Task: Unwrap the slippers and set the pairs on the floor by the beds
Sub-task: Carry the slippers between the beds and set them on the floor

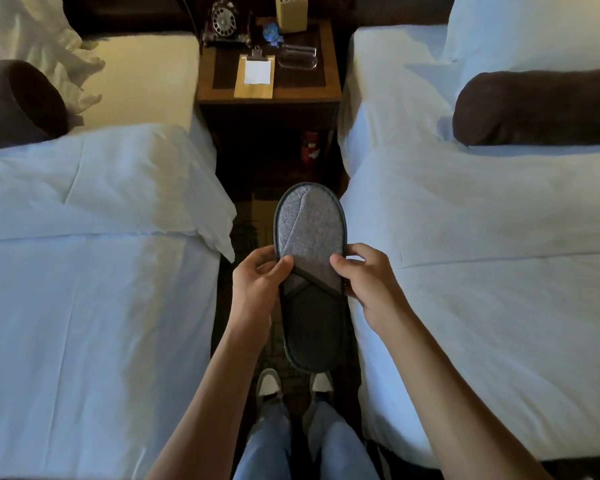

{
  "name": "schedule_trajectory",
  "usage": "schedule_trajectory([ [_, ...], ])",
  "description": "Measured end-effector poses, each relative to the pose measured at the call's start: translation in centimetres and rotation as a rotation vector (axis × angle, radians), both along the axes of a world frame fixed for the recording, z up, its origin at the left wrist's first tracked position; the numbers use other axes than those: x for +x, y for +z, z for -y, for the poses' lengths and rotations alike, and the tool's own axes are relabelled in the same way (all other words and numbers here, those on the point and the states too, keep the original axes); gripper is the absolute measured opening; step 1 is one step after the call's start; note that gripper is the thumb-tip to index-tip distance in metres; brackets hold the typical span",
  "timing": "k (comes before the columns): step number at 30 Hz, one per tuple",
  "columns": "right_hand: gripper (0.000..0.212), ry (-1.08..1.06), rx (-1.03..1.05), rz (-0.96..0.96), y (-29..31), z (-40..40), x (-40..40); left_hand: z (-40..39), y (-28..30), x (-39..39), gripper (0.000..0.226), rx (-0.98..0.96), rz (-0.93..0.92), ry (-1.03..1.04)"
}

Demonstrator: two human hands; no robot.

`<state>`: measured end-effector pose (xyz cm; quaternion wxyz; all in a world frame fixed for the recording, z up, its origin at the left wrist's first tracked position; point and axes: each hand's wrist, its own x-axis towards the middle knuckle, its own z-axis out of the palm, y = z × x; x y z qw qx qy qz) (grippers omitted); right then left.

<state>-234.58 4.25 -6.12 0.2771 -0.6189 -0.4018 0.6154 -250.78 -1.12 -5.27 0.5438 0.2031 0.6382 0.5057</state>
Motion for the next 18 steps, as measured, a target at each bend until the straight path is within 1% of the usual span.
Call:
schedule_trajectory([
  [2,0.022,0.003,-0.009,0.006,-3.4,-1.1,-0.4,-1.2,-3.1,-0.5,0.037,-0.016,-0.005,-0.001],
  [4,0.026,0.001,-0.025,0.019,-7.2,-1.9,-0.9,-2.1,-6.6,-1.0,0.033,-0.031,-0.004,-0.008],
  [7,0.039,-0.005,-0.048,0.054,-14.1,-2.8,-1.7,-3.3,-13.1,-1.4,0.027,-0.050,0.004,-0.004],
  [10,0.052,-0.004,-0.054,0.075,-21.9,-3.8,-1.9,-4.3,-20.9,-1.4,0.024,-0.072,0.010,0.002],
  [11,0.051,-0.005,-0.056,0.088,-24.5,-4.1,-1.8,-4.5,-23.8,-1.4,0.024,-0.081,0.011,-0.001],
  [12,0.045,0.005,-0.055,0.107,-27.1,-4.4,-1.6,-4.7,-26.7,-1.2,0.025,-0.091,0.016,0.004],
  [15,0.018,0.060,-0.037,0.186,-34.7,-5.5,-1.0,-5.3,-35.5,-0.9,0.034,-0.114,0.035,0.007],
  [16,0.013,0.085,-0.030,0.198,-37.0,-5.9,-0.9,-5.5,-38.3,-0.8,0.036,-0.118,0.040,0.016],
  [17,0.014,0.113,-0.029,0.201,-39.4,-6.2,-0.7,-5.8,-41.2,-0.7,0.035,-0.122,0.044,0.022],
  [18,0.016,0.143,-0.028,0.208,-41.9,-6.6,-0.6,-6.1,-44.0,-0.5,0.030,-0.130,0.049,0.033],
])
